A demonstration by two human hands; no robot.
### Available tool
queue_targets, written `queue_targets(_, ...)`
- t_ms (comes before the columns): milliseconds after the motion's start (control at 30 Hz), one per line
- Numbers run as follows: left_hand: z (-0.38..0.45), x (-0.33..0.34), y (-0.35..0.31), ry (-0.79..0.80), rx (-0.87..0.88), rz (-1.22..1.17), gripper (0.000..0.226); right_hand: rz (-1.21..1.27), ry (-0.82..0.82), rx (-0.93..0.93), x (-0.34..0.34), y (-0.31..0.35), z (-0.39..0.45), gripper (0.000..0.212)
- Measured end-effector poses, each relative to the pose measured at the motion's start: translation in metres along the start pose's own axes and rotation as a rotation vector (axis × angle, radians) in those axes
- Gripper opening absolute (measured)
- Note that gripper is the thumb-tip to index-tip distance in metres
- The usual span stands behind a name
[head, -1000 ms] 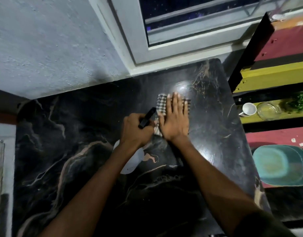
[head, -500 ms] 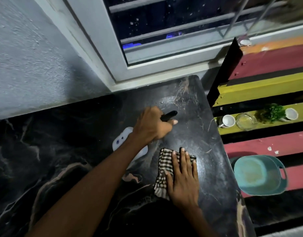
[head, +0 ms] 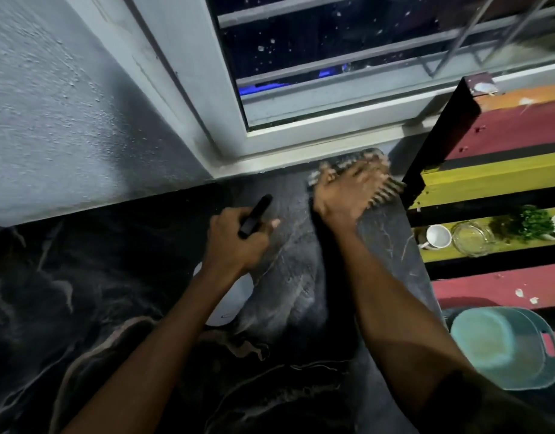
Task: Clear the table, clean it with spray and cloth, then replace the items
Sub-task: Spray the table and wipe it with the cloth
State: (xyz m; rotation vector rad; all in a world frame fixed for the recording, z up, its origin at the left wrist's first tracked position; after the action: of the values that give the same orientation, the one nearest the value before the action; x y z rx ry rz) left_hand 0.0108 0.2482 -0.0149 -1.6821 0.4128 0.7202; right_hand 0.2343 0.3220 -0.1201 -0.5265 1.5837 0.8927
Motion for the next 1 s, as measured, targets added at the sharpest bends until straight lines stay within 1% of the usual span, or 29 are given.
queue_targets(67, 0.004, -0.008, 0.006, -0.036, 0.001, 0.012, 0.034, -0.006, 0.030, -0.306, 0.010, 0.038, -0.047, 0.094)
queue_targets(133, 0.007, -0.015, 0.008, -0.060, 0.008, 0.018, 0.028, 0.037, 0.095, -0.607, 0.018, 0.058, -0.095, 0.089)
queue_targets(200, 0.009, -0.019, 0.004, -0.069, 0.008, 0.022, 0.032, 0.102, 0.158, -0.793, 0.018, 0.055, -0.123, 0.084)
queue_targets(233, 0.010, -0.020, 0.004, -0.075, 0.001, 0.021, 0.030, 0.113, 0.165, -0.851, 0.015, 0.046, -0.130, 0.081)
queue_targets(267, 0.012, -0.021, 0.004, -0.080, -0.010, 0.016, 0.029, 0.104, 0.164, -0.870, 0.011, 0.031, -0.132, 0.078)
queue_targets(300, 0.013, -0.022, 0.004, -0.080, -0.019, 0.003, 0.032, 0.080, 0.153, -0.850, 0.008, 0.012, -0.129, 0.076)
queue_targets(333, 0.015, -0.021, 0.004, -0.077, -0.027, -0.016, 0.036, 0.056, 0.128, -0.793, 0.003, -0.009, -0.121, 0.074)
queue_targets(433, 0.016, -0.018, 0.007, -0.057, -0.053, -0.056, 0.041, -0.027, 0.029, -0.487, -0.013, -0.077, -0.067, 0.072)
queue_targets(467, 0.015, -0.018, 0.008, -0.059, -0.050, -0.069, 0.041, -0.046, 0.006, -0.394, -0.018, -0.090, -0.046, 0.073)
queue_targets(533, 0.013, -0.018, 0.008, -0.070, -0.047, -0.094, 0.040, -0.047, -0.002, -0.249, -0.022, -0.094, -0.008, 0.078)
queue_targets(633, 0.011, -0.021, 0.010, -0.084, -0.057, -0.116, 0.038, -0.042, 0.000, -0.078, -0.013, -0.050, 0.015, 0.088)
queue_targets(667, 0.010, -0.023, 0.011, -0.091, -0.061, -0.122, 0.037, -0.042, 0.003, -0.066, -0.008, -0.029, 0.011, 0.091)
queue_targets(700, 0.009, -0.025, 0.012, -0.099, -0.061, -0.126, 0.036, -0.040, 0.007, -0.105, -0.002, -0.005, 0.001, 0.091)
queue_targets(733, 0.009, -0.029, 0.014, -0.108, -0.060, -0.119, 0.036, -0.042, 0.024, -0.183, 0.004, 0.021, -0.016, 0.090)
queue_targets(800, 0.007, -0.039, 0.019, -0.129, -0.049, -0.089, 0.035, -0.033, 0.062, -0.380, 0.014, 0.073, -0.063, 0.088)
queue_targets(867, 0.005, -0.052, 0.023, -0.159, -0.036, -0.068, 0.031, -0.014, 0.137, -0.608, 0.020, 0.116, -0.114, 0.089)
queue_targets(933, 0.004, -0.064, 0.027, -0.185, -0.034, -0.058, 0.028, -0.008, 0.231, -0.859, 0.026, 0.138, -0.152, 0.091)
queue_targets(967, 0.003, -0.069, 0.029, -0.193, -0.034, -0.046, 0.026, 0.002, 0.242, -0.954, 0.029, 0.138, -0.161, 0.087)
queue_targets(1000, 0.003, -0.074, 0.032, -0.199, -0.037, -0.032, 0.024, 0.031, 0.242, -1.000, 0.029, 0.133, -0.163, 0.081)
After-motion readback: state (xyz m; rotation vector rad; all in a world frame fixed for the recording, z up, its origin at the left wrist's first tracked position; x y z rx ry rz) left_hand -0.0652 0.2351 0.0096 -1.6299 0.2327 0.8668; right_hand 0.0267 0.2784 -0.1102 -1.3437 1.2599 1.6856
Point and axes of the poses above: each hand's wrist, its own z-axis towards the middle knuckle, its own x-axis out of the palm, y = z × x, the point moved 5 cm from there along z, towards the middle knuckle, and after that the axes turned 12 degrees about -y, right-handed, at the moved point
